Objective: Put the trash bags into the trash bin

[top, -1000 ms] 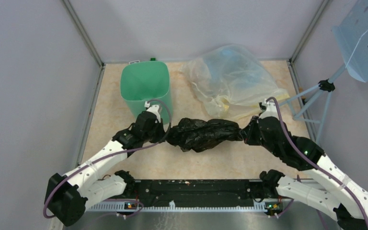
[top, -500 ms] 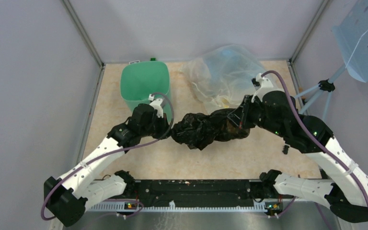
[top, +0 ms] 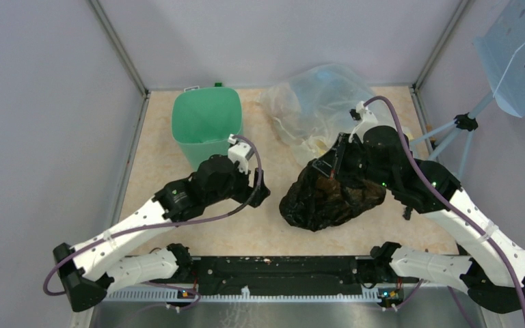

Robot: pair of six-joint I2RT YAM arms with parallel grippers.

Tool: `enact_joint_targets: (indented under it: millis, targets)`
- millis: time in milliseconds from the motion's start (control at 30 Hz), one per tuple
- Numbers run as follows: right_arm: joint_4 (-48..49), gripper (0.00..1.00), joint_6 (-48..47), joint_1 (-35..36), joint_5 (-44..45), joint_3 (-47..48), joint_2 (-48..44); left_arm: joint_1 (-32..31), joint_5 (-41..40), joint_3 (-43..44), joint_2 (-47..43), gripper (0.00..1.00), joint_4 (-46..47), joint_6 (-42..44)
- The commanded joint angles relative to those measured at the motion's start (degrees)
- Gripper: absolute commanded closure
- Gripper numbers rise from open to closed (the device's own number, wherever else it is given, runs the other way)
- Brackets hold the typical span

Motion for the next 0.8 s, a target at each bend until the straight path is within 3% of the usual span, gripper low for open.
enact_joint_targets:
  millis: [0,300,533,667,767]
  targets:
    - [5.8,1.00,4.4,-0.2,-0.3,-1.7,-0.5,-3.2,-0.4,-2.9,-8.0,0.19,6.4,0.5]
    - [11.4,1.00,9.3,-0.3,-0.3,-2.4,3.8,-8.5,15.9,-11.1,-9.7,0.15,26.7,2.0]
    - [15.2,1.00,11.2,-0.3,-1.7,-3.1,5.3,-10.9,8.2,-10.4,-4.3,0.13,28.9,3.9]
    - [17.1,1.00,11.4,-0.2,-2.7,-3.3,6.0,-12.2,-1.6,-10.3,-0.4,0.11,28.4,4.6]
    - [17.1,1.00,11.4,-0.3,-3.0,-3.2,6.4,-12.2,-5.3,-10.3,2.6,0.19,27.8,4.0]
